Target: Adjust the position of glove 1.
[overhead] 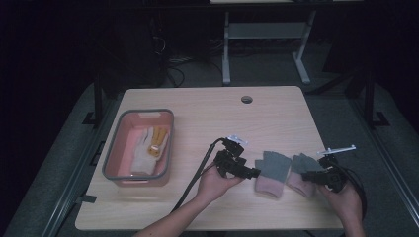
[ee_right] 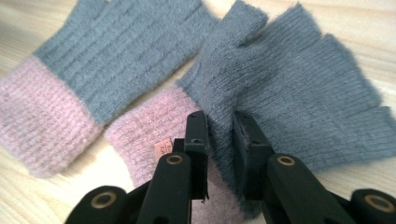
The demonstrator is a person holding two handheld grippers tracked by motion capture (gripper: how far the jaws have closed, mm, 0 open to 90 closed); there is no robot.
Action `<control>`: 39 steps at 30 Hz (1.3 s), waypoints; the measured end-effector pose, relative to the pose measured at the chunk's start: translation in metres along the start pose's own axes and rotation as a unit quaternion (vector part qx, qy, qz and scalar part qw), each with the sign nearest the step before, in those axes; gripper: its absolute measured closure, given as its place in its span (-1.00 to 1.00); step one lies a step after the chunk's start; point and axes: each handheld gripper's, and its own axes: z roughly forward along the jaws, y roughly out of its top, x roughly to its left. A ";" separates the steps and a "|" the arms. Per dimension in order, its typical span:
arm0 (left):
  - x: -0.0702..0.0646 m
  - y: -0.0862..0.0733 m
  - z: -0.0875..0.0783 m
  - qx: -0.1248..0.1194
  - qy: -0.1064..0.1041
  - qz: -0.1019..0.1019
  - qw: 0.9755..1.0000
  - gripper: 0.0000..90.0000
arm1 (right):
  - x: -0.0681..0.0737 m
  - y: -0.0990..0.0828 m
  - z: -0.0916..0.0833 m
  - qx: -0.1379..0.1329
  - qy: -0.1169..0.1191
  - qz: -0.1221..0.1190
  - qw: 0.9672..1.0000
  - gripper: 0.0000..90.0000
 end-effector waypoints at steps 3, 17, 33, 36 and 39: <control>0.002 0.000 0.001 0.001 -0.005 -0.007 1.000 -0.33 | 0.002 0.002 -0.007 -0.015 -0.004 -0.004 1.000 0.73; 0.003 0.001 0.001 -0.011 -0.004 -0.013 1.000 -0.34 | 0.031 0.013 -0.032 -0.070 0.014 -0.043 0.997 0.73; 0.003 0.001 0.003 -0.010 -0.004 -0.018 1.000 -0.34 | 0.072 0.030 -0.007 -0.042 0.043 -0.082 0.995 0.71; 0.003 0.002 0.003 -0.010 -0.004 -0.018 1.000 -0.34 | 0.079 0.033 -0.002 -0.039 0.047 -0.090 0.994 0.70; 0.004 0.001 0.004 -0.009 -0.002 -0.019 1.000 -0.34 | 0.084 0.034 0.004 -0.032 0.048 -0.095 0.994 0.70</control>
